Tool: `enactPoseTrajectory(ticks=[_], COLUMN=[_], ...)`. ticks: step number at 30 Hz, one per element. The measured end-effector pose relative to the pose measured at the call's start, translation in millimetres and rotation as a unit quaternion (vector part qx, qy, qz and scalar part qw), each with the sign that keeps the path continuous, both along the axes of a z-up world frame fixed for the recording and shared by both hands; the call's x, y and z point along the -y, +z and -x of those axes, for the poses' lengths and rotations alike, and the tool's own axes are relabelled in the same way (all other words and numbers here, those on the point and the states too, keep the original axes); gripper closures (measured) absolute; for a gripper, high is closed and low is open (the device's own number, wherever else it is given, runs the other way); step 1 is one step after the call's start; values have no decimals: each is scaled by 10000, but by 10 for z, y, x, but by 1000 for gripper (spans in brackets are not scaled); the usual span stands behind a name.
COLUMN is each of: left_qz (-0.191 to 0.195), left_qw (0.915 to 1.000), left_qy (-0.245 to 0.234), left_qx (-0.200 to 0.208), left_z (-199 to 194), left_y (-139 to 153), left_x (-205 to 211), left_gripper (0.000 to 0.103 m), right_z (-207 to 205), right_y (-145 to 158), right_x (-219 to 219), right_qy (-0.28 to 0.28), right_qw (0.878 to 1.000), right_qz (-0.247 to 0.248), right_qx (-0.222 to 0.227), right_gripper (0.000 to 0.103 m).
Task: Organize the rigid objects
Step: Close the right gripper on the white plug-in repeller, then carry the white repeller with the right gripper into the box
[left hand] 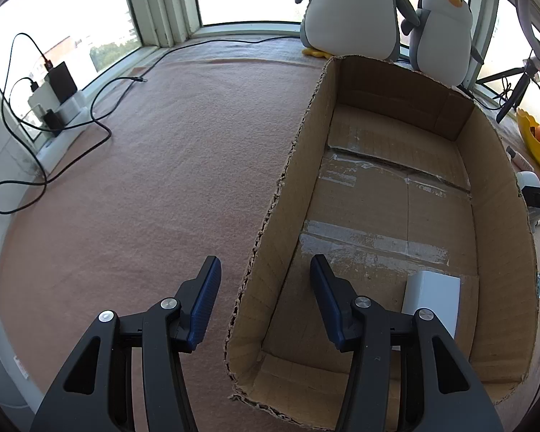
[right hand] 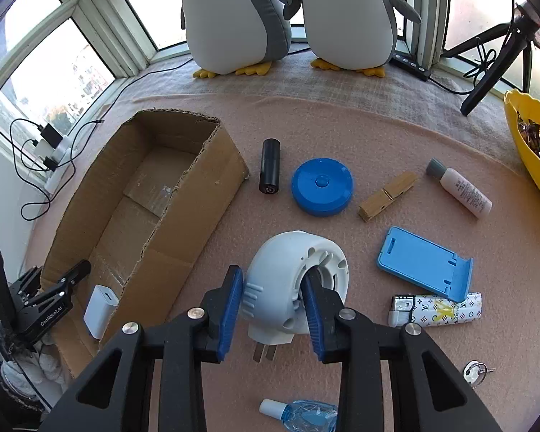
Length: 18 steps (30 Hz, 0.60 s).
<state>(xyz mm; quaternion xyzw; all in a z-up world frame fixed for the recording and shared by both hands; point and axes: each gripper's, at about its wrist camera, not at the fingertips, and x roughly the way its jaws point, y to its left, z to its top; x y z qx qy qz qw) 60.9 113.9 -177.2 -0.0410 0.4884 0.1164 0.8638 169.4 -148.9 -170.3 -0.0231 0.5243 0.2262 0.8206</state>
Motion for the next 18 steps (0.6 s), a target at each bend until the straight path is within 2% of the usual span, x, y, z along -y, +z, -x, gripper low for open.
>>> enactPoseTrajectory(ticks=[11, 18], left_qz=[3, 9], left_qw=[10000, 10000], left_qy=[3, 7], left_qx=[8, 14], left_z=[3, -3], left_y=[-2, 1], left_x=[5, 13], left_gripper=[52, 52], right_z=[142, 253], right_y=[76, 363], right_x=[46, -46], right_qy=[-224, -190], right_qw=[9994, 9978], right_qz=[-70, -118], right_qx=[264, 617], right_gripper=[77, 77])
